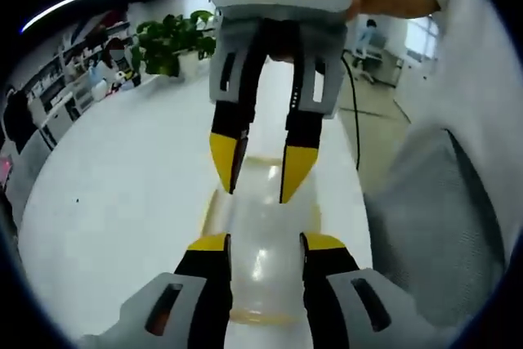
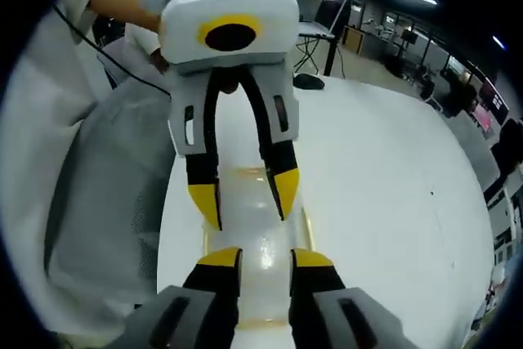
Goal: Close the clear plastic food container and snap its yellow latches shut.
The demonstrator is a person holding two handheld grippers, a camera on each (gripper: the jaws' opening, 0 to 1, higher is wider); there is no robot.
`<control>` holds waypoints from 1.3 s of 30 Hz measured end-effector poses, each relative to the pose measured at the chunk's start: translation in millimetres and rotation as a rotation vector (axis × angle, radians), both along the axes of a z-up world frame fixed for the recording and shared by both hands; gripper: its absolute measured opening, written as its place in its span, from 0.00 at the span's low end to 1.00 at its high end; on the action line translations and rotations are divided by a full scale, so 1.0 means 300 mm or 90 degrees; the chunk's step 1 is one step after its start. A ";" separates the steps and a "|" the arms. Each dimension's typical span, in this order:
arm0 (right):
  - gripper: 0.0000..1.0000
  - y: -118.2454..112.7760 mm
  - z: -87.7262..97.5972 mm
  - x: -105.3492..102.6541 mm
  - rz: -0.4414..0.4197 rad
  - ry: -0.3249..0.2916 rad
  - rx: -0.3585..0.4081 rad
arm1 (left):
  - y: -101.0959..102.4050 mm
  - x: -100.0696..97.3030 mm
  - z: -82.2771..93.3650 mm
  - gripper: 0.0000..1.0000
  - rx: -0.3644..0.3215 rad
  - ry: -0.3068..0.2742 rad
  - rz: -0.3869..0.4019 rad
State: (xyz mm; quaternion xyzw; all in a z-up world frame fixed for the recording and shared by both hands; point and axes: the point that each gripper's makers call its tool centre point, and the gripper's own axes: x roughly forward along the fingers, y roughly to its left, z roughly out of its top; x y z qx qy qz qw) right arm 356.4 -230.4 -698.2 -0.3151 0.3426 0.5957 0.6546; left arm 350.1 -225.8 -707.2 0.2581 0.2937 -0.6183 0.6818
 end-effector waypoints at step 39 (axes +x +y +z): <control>0.50 0.005 -0.121 0.042 0.063 0.074 -0.079 | -0.019 -0.050 -0.092 0.52 0.093 -0.129 -0.041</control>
